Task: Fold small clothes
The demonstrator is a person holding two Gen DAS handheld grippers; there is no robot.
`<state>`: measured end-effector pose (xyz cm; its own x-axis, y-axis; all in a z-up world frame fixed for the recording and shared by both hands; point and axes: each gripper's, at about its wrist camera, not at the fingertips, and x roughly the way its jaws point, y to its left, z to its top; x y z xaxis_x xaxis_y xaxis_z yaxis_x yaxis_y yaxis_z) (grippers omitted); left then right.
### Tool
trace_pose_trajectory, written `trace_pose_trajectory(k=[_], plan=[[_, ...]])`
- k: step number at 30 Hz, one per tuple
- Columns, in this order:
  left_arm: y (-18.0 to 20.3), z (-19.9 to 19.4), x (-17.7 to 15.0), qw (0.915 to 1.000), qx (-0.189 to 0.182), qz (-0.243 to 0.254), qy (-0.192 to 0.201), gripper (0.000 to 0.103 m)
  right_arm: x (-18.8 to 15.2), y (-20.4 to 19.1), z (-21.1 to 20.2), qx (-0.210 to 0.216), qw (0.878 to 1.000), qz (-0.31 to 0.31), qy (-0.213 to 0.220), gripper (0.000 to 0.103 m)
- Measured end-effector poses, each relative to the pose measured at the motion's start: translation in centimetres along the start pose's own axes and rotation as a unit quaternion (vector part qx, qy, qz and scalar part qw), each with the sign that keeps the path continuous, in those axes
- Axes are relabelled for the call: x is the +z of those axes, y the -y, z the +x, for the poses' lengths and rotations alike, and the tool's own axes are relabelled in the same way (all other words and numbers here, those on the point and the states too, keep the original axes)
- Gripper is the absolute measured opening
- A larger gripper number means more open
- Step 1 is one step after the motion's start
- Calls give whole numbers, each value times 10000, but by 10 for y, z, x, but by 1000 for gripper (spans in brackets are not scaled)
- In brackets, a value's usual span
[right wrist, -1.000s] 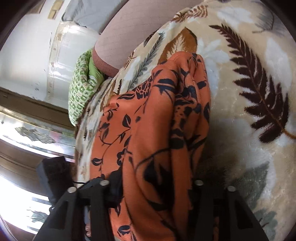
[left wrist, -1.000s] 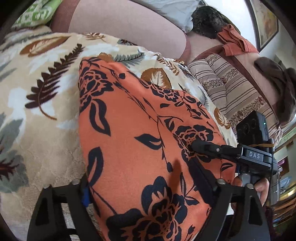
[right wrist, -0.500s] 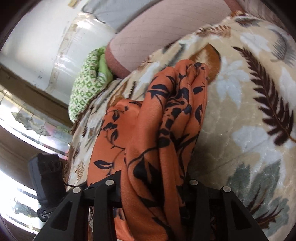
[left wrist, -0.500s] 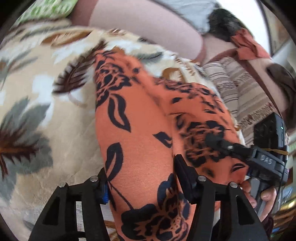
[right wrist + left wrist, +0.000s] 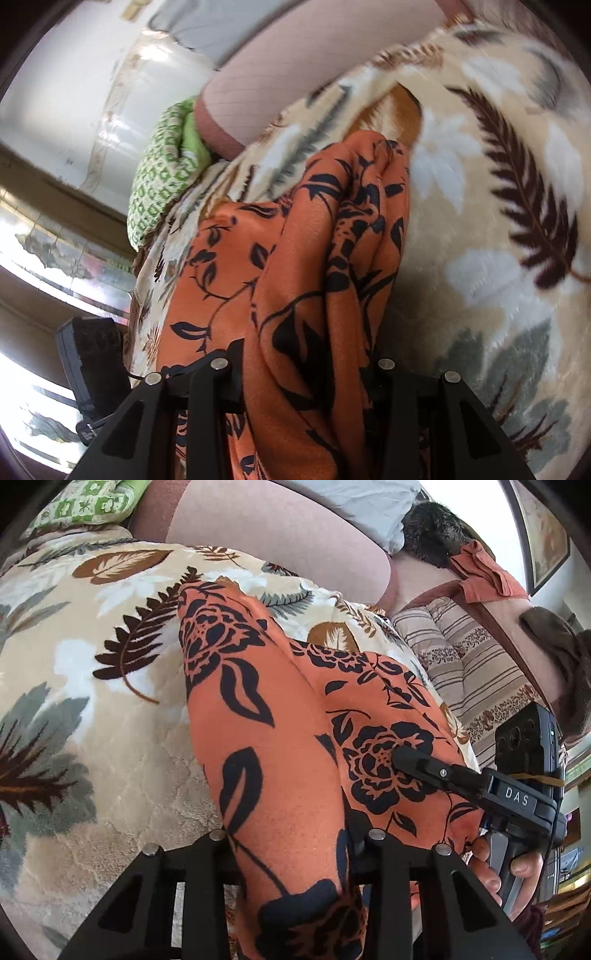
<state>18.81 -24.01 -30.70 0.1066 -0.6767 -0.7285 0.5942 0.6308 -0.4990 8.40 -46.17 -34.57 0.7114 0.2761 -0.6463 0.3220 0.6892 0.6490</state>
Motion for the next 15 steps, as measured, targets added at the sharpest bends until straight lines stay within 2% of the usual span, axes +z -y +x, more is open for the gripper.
trace_pose_trajectory(k=[8,11,15], plan=[[12,-44,1,9970,383,316,595,37,-2,-24,-14,268,9987,-280,336,40],[15,-63,-1,9925,733,551,811,37,-4,-38,-13,478,9972,-390,429,40],[7,-83,-5,9880,1034,631,957,37,-9,-55,-4,648,9959,-483,413,40]])
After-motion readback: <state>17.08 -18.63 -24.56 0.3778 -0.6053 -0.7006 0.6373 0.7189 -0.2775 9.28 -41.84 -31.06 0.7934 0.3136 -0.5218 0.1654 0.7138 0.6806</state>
